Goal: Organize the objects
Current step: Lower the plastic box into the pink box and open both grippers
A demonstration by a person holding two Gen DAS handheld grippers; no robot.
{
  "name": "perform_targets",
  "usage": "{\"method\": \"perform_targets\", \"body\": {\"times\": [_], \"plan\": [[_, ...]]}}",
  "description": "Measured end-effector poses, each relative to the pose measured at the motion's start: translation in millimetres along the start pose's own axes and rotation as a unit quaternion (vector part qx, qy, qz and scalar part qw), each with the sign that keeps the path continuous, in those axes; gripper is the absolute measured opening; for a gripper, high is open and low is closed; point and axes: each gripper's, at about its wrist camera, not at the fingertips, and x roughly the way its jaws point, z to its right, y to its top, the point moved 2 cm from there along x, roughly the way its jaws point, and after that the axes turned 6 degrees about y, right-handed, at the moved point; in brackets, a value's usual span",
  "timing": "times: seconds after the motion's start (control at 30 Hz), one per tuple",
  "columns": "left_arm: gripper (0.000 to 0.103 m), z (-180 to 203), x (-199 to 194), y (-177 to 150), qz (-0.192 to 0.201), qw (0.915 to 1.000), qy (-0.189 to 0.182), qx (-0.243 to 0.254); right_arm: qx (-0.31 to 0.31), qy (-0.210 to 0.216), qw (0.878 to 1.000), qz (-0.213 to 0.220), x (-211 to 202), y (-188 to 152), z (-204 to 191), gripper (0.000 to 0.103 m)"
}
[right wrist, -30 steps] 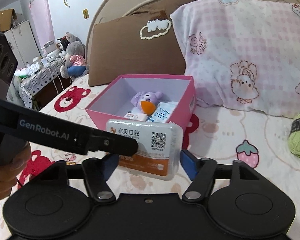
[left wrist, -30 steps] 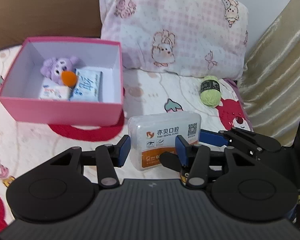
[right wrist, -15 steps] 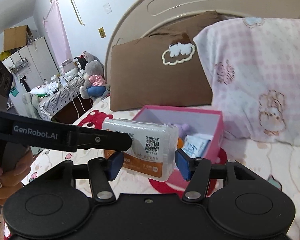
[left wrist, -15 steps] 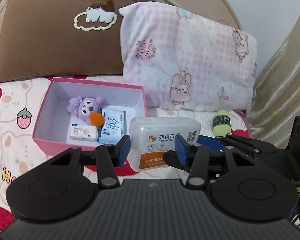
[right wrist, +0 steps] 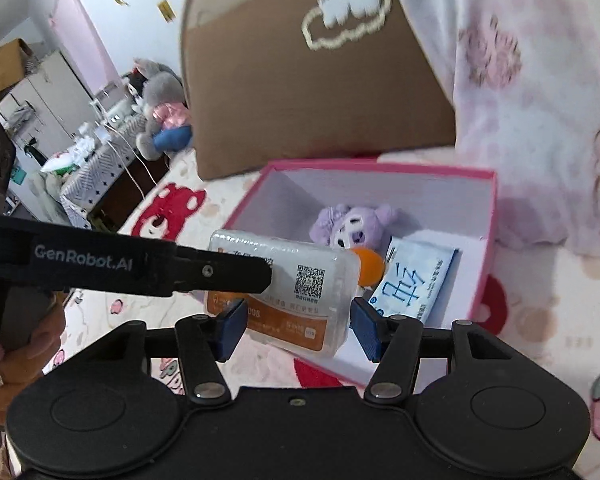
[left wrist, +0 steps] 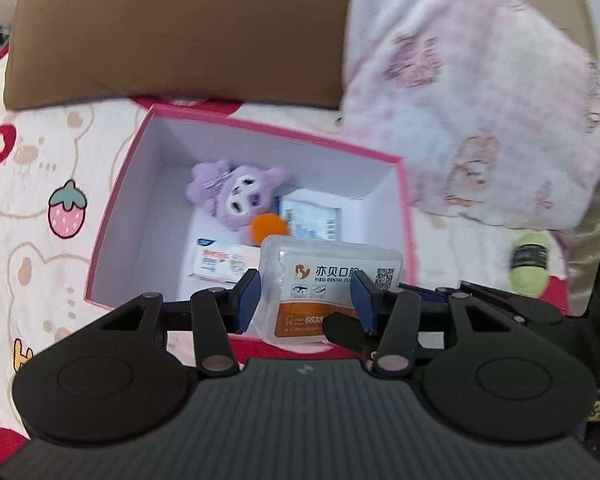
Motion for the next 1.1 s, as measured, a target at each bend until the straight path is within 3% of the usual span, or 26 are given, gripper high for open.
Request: {"method": "perform_targets", "body": {"times": [0.1, 0.3, 0.43, 0.57, 0.73, 1.1], "plan": [[0.048, -8.6, 24.4, 2.9, -0.027, 0.9995, 0.018, 0.003, 0.051, 0.006, 0.998, -0.047, 28.3, 4.1, 12.3, 0.062], [0.048, -20.7, 58.4, 6.1, -0.057, 0.9982, 0.007, -0.021, 0.049, -0.02, 0.995, -0.087, 56.7, 7.0, 22.6, 0.063], [0.048, -24.5, 72.1, 6.3, -0.069, 0.997, 0.02, -0.028, 0.068, -0.012, 0.991, -0.118, 73.2, 11.4, 32.2, 0.066], [0.048, -31.5, 88.1, 10.1, -0.083, 0.9954, 0.035, -0.033, 0.077, -0.016, 0.989, -0.129, 91.3, 10.6, 36.8, 0.067], [0.046, -51.4, 107.8, 5.7, -0.093, 0.9921, 0.022, -0.082, 0.093, -0.017, 0.983, -0.157, 109.1, 7.1, 45.7, 0.067], [0.049, -53.2, 124.3, 6.6, -0.115, 0.99, 0.036, -0.075, 0.094, -0.011, 0.979, -0.182, 122.8, 2.4, 44.7, 0.072]]}}
